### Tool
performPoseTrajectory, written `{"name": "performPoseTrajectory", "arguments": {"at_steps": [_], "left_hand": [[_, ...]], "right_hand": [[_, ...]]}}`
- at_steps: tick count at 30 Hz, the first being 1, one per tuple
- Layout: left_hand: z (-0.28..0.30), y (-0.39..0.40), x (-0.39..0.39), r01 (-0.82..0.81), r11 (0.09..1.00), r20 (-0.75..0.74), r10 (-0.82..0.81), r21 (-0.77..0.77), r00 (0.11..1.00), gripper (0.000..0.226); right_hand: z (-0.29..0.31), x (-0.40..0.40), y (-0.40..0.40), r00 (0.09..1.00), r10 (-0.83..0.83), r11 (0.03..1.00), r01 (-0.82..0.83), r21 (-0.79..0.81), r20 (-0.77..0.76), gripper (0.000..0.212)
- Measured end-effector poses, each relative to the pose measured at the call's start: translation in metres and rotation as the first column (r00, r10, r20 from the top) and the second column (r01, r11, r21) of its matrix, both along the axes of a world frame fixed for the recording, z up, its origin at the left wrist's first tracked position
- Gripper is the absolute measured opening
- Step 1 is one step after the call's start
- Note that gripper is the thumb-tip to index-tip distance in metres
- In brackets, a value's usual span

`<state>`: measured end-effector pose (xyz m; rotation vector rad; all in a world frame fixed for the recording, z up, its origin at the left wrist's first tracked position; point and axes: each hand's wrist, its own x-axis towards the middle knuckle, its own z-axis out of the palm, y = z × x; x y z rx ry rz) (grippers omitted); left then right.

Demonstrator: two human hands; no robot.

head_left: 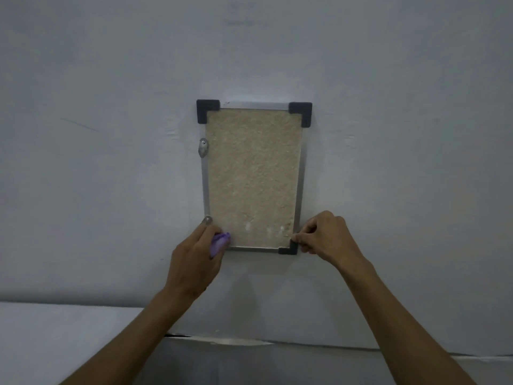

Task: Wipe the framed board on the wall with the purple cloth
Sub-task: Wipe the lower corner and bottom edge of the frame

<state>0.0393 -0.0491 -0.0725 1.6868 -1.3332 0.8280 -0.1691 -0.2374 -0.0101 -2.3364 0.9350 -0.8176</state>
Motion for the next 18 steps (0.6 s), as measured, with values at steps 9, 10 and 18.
{"name": "performPoseTrajectory", "arguments": {"at_steps": [9, 10, 18], "left_hand": [[-0.002, 0.0, -0.005, -0.025, 0.992, 0.111, 0.011, 0.123, 0.994, 0.017], [-0.002, 0.002, -0.003, -0.039, 0.989, 0.152, 0.017, 0.144, 0.988, 0.019], [0.001, -0.013, -0.021, -0.105, 0.99, -0.188, 0.085, -0.099, 0.978, 0.014]], "right_hand": [[-0.001, -0.002, 0.003, 1.0, -0.01, 1.0, 0.01, -0.014, -0.009, 0.025], [-0.001, -0.003, 0.004, 1.0, -0.01, 1.0, 0.01, -0.016, -0.014, 0.025], [0.001, -0.002, 0.011, 0.998, -0.051, 0.998, 0.05, -0.022, -0.021, 0.028]]}}
